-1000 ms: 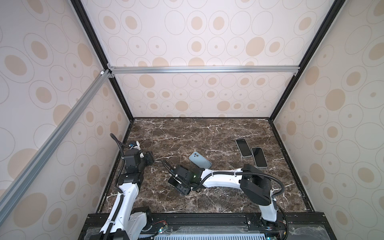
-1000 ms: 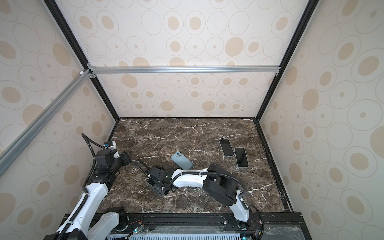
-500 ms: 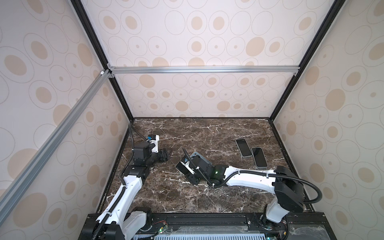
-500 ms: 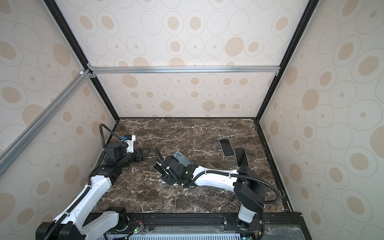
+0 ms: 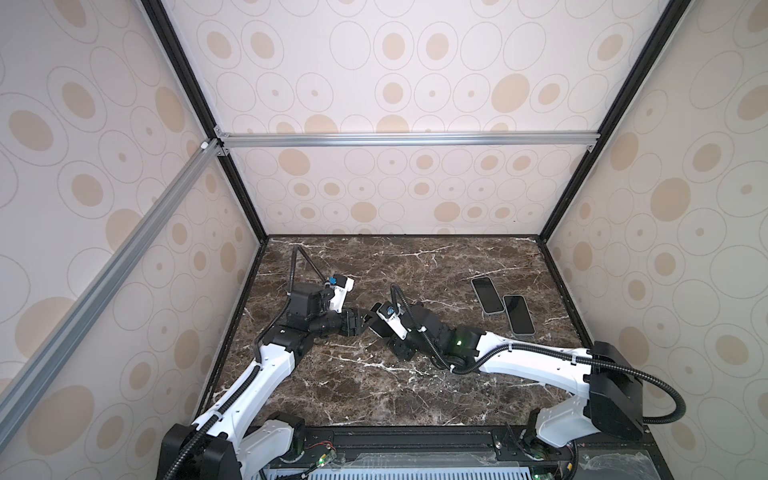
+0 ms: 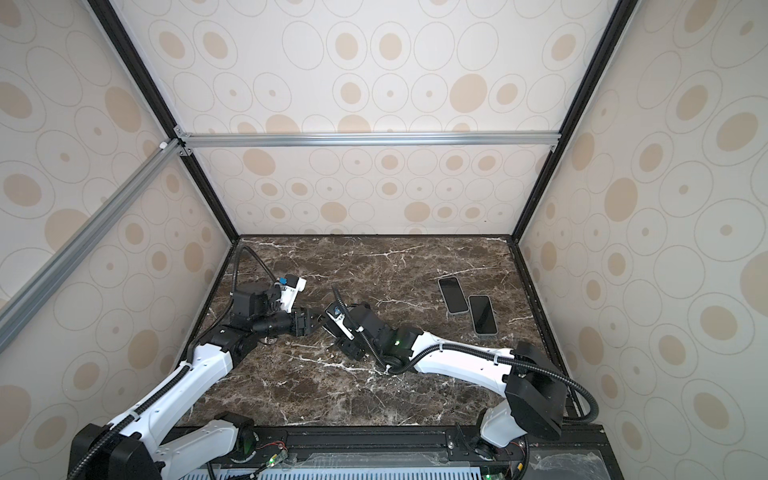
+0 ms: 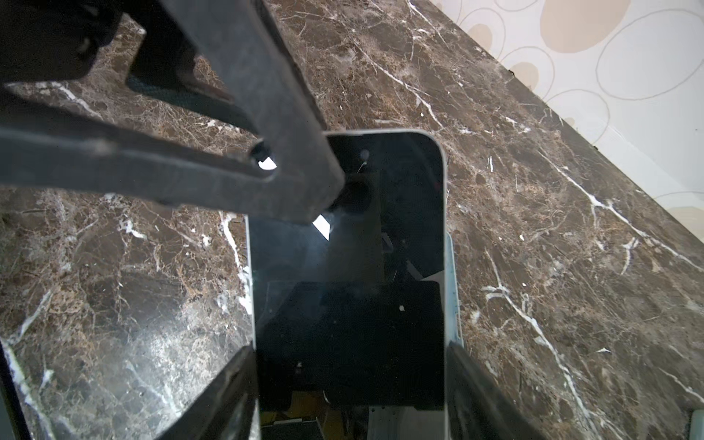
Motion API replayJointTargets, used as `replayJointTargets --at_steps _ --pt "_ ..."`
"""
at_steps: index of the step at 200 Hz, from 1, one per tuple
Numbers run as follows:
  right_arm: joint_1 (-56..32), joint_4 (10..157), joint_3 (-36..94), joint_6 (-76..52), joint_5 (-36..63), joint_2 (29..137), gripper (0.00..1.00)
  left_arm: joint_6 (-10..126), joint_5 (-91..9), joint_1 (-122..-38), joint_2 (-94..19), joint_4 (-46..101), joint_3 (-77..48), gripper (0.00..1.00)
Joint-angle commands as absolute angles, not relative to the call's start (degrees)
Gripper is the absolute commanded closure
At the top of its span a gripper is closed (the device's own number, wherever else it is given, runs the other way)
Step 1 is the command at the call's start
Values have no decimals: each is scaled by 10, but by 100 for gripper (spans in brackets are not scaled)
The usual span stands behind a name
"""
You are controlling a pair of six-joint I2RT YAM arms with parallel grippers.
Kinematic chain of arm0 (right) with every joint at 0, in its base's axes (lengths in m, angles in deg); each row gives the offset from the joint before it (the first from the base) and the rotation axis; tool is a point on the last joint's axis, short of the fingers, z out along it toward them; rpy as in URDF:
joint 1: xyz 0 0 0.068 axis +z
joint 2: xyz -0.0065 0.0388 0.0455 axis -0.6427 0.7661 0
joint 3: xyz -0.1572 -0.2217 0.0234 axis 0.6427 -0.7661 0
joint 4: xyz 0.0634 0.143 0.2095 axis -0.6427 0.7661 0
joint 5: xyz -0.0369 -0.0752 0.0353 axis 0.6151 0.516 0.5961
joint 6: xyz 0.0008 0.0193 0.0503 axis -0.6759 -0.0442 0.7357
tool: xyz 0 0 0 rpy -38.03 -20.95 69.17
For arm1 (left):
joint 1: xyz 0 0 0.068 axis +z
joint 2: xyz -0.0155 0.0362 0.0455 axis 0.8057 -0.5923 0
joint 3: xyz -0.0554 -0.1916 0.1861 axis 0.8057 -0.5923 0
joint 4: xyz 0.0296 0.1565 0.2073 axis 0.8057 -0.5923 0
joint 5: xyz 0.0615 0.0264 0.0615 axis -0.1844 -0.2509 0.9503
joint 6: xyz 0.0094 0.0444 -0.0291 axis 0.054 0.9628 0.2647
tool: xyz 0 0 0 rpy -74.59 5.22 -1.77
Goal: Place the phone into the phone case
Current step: 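Carry the phone toward the empty case with the right gripper while the left follows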
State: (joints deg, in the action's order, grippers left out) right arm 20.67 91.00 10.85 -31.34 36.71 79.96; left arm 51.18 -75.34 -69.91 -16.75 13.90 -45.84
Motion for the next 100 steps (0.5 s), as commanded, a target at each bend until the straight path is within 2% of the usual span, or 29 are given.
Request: replayJointTargets --at_steps 1,39,100 --pt "204 875 103 -336 361 772 50 515 -784 -707 -178 119 -425 43" --pt "204 862 87 -350 331 749 50 486 -801 -710 -173 140 -429 68" --pt "205 852 71 -368 301 723 50 441 -839 -712 -132 184 -459 93"
